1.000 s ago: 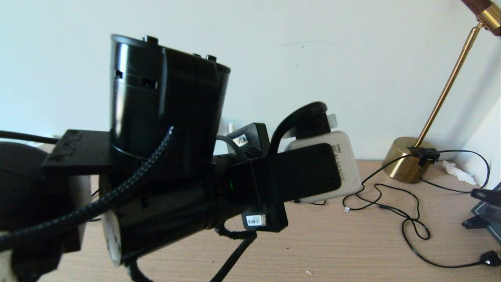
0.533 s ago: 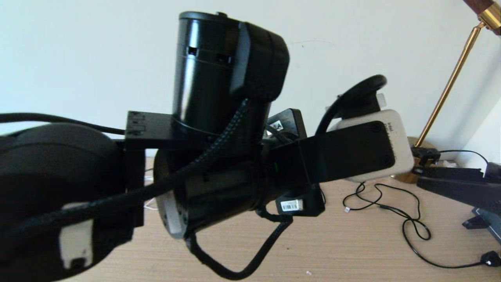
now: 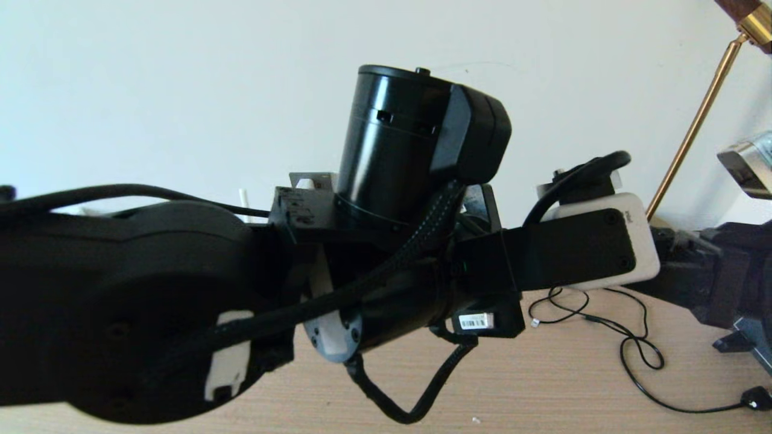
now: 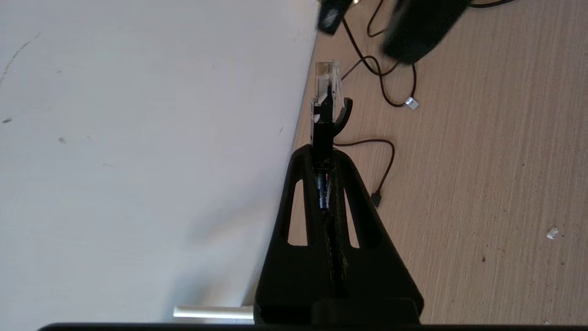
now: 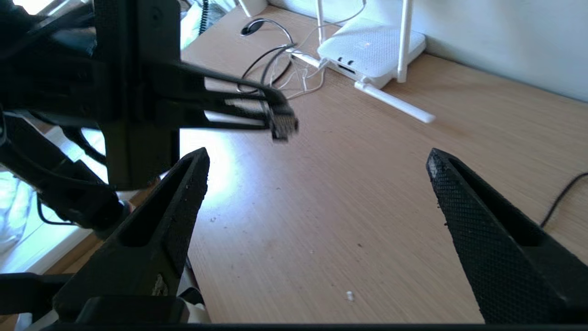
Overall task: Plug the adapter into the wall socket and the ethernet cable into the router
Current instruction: Hand it to the other hand
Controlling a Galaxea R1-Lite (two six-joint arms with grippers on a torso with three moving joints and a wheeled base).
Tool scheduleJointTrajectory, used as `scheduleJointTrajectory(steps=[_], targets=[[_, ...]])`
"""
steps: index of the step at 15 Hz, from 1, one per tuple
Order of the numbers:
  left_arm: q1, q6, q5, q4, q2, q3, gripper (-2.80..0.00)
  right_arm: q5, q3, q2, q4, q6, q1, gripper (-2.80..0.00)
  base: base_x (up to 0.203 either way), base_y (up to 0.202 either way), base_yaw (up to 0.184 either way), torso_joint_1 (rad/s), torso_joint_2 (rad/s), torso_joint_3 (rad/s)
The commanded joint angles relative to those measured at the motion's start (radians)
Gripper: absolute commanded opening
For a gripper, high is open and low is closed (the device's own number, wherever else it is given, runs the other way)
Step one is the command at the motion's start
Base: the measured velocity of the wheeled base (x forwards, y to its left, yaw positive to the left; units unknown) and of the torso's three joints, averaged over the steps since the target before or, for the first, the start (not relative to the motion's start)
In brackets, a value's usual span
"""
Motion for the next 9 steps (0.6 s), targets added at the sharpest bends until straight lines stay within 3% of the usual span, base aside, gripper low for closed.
scheduleJointTrajectory(steps=[1,9], targets=[[-0.005,0.005,0.001,-0.001,0.013,-0.006,-2.80,0.004,-0.014,0.024,-0.004,0.001,0.011,0.00,0.000,0.000,0.000,0.000,0.00,0.000],[-0.006,0.033,-0.009,-0.001,0.050,-0.059,-2.80,0.004,-0.035,0.043,-0.004,0.002,0.031,0.00,0.000,0.000,0.000,0.000,0.00,0.000]])
